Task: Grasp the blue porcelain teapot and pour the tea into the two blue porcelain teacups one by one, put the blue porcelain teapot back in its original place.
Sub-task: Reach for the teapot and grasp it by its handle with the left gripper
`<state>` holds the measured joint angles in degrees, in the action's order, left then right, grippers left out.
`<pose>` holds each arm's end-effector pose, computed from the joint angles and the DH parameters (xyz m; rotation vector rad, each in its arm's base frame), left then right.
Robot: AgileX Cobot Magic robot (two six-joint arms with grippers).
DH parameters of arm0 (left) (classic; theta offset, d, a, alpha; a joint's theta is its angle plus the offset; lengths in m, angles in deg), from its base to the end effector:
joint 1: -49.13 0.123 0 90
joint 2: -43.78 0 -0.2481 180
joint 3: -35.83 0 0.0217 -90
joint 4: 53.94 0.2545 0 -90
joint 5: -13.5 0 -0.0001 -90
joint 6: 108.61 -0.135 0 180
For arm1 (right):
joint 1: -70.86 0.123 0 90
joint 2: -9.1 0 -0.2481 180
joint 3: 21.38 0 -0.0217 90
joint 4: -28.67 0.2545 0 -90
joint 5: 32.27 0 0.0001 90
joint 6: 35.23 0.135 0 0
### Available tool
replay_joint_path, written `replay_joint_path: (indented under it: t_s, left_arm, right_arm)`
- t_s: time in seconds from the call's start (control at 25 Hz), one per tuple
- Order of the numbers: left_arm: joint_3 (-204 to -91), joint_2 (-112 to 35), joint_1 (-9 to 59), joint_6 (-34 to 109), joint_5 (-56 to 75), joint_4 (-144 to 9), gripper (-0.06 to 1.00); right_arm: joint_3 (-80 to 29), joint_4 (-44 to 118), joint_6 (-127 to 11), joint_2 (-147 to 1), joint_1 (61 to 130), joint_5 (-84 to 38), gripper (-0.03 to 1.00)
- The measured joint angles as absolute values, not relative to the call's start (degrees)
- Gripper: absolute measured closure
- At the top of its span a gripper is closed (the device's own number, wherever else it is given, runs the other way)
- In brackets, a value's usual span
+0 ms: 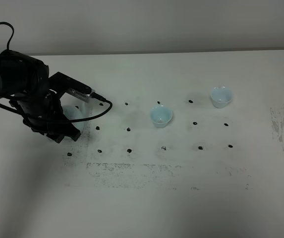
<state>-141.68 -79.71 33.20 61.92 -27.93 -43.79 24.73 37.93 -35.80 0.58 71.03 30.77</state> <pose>0.3753 -0.0907 0.0673 0.8090 2.7958 0.1737 0.0682 0.0196 0.2633 -0.0274 2.0481 0.1890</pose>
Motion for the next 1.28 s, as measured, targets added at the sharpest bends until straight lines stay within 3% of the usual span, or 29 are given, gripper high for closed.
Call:
replay_joint_path:
  t_s: [1.28]
  left_arm:
    - [-141.68,-79.71,33.2,61.54,-28.96,-43.79,0.58]
  right_arm:
    - [24.73,37.93,-35.79,0.58,71.03,30.77,0.48]
